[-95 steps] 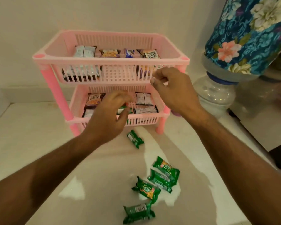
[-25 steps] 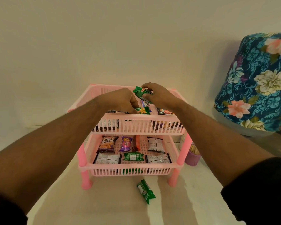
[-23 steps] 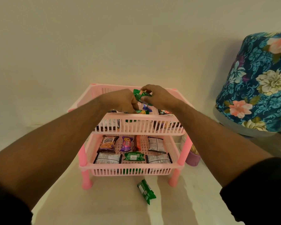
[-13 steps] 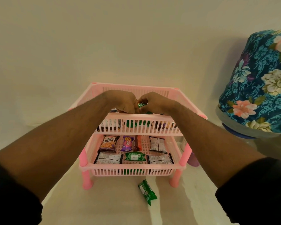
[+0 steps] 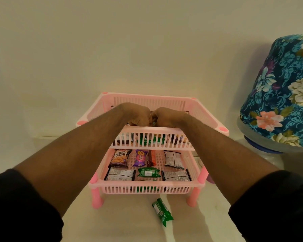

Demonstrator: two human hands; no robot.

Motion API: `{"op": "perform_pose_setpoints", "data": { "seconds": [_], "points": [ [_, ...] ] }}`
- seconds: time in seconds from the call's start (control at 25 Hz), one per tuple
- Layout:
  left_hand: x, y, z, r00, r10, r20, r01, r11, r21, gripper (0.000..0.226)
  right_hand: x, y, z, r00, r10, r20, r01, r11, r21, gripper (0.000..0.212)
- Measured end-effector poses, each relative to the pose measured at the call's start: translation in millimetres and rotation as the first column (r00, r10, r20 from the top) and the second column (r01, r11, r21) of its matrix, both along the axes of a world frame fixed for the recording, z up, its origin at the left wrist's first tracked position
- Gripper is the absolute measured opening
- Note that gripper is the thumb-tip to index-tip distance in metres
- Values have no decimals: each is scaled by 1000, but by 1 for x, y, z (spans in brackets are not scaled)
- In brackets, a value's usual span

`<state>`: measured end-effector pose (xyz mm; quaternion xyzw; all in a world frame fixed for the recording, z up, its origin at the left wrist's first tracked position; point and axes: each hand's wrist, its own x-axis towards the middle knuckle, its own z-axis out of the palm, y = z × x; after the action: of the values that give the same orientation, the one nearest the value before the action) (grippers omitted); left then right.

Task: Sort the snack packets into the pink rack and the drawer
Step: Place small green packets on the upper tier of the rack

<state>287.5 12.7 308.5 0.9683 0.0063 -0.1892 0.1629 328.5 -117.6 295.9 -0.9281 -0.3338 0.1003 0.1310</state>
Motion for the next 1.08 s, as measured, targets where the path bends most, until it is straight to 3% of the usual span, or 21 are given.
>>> {"op": "perform_pose_setpoints", "data": {
  "seconds": [0.28, 0.36, 0.44, 0.52, 0.6, 0.72, 0.8, 0.96, 1.08],
  "points": [
    [-7, 6, 4, 998, 21, 52, -18, 998, -66, 31, 2, 2, -2, 998, -1, 59, 2, 1000, -26, 26],
    [-14, 13, 8, 986, 32, 162, -14, 994, -113, 23, 0, -1, 2, 998, -5, 64, 4, 1000, 19, 29],
    [-24, 21, 12, 929, 67, 363, -9, 987, -159, 16, -3, -7, 7, 995, -18, 101, 10, 997, 77, 31],
    [-39, 25, 11, 804, 143, 577, -7, 973, -231, 12, -8, -13, 11, 989, -34, 145, 16, 992, 123, 31],
    [-60, 25, 2, 619, 255, 743, -3, 947, -322, 11, -17, -20, 11, 986, -57, 155, 30, 985, 172, 28],
    [-97, 19, -21, 331, 379, 864, 100, 897, -432, 12, -37, -39, 11, 982, -81, 170, 38, 970, 240, 23],
    [-125, 14, -39, 249, 403, 881, 176, 875, -450, 14, -55, -55, 13, 972, -108, 210, 42, 954, 297, 23],
    [-168, -2, -87, 232, 376, 897, 297, 851, -434, 16, -98, -86, 11, 934, -177, 310, 33, 907, 420, 23],
    [-188, -18, -139, 308, 362, 880, 323, 830, -455, 15, -134, -107, -7, 917, -205, 341, 37, 897, 440, 21]
  ]
}}
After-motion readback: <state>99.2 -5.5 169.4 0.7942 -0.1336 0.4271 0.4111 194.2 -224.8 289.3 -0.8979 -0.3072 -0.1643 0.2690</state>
